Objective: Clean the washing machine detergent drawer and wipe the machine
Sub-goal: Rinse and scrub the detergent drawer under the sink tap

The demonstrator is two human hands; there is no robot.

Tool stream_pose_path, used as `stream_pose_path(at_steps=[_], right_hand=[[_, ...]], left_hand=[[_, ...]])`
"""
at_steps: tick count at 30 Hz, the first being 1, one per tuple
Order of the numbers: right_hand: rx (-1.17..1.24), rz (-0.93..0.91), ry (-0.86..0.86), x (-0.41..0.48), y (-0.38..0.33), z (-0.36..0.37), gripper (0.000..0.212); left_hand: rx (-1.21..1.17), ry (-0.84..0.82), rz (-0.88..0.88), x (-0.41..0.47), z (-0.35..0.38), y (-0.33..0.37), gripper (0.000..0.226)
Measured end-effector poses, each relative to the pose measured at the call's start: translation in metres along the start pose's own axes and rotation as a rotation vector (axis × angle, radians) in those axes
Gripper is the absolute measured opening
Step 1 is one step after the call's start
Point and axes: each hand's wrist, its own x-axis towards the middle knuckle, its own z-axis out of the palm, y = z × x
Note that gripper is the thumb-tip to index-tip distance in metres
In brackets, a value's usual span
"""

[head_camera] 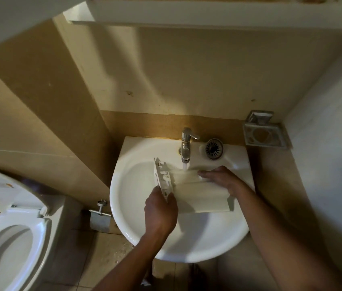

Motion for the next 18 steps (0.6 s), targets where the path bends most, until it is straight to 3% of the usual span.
stream_pose_path(at_steps=[5,11,15,18], right_hand=[[0.078,-0.008,-0.079,0.01,-0.009,0.031,0.03],[0.366,0.115,-0.246,0.011,0.0,0.039,0.028],[0.434,0.125,-0.249,0.008,0.008,0.047,0.02],[0.436,0.111,-0.184,0.009,0.019,0.05,0.023]], left_hand=[[-0.064,0.056,0.024,-0.002,-0.021,-0.028,0.005],[-0.116,0.15,0.077,-0.029,-0.028,-0.044,0.023],[-0.3,0.073,0.026,-0.048,-0.027,-0.043,0.052],[-0.474,-0.008,-0.096,-0.038,-0.031,-0.035,0.048]])
